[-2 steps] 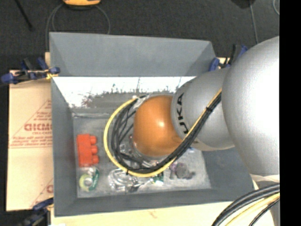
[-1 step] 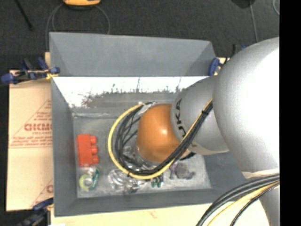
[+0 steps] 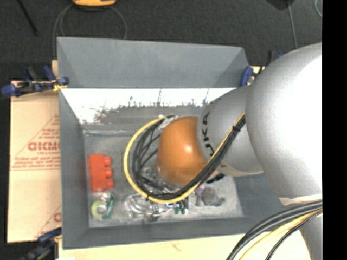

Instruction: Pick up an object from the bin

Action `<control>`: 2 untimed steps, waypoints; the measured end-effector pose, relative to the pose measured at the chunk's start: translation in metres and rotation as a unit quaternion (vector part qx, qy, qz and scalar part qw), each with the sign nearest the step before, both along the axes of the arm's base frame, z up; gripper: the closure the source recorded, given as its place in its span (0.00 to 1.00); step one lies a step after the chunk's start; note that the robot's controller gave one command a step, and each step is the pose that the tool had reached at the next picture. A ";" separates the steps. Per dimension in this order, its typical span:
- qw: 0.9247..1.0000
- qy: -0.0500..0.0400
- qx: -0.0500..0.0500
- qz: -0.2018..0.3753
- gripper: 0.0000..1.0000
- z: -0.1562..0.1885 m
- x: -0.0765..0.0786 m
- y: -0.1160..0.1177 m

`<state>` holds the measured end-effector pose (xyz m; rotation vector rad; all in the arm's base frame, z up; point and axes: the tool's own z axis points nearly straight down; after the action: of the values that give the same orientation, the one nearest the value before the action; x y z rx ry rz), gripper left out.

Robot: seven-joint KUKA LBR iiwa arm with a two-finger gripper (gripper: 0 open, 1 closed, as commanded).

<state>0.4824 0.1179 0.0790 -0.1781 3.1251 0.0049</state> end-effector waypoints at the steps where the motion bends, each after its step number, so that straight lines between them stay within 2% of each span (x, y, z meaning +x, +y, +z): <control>1: 1.000 -0.001 0.000 0.000 1.00 0.001 0.001 0.000; 2: 1.000 0.002 -0.001 0.000 1.00 0.082 0.003 0.000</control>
Offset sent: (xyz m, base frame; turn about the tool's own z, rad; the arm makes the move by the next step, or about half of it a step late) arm 0.0000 0.0000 0.0000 0.0000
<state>0.4849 0.1176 0.1611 -0.1780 3.1291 0.0028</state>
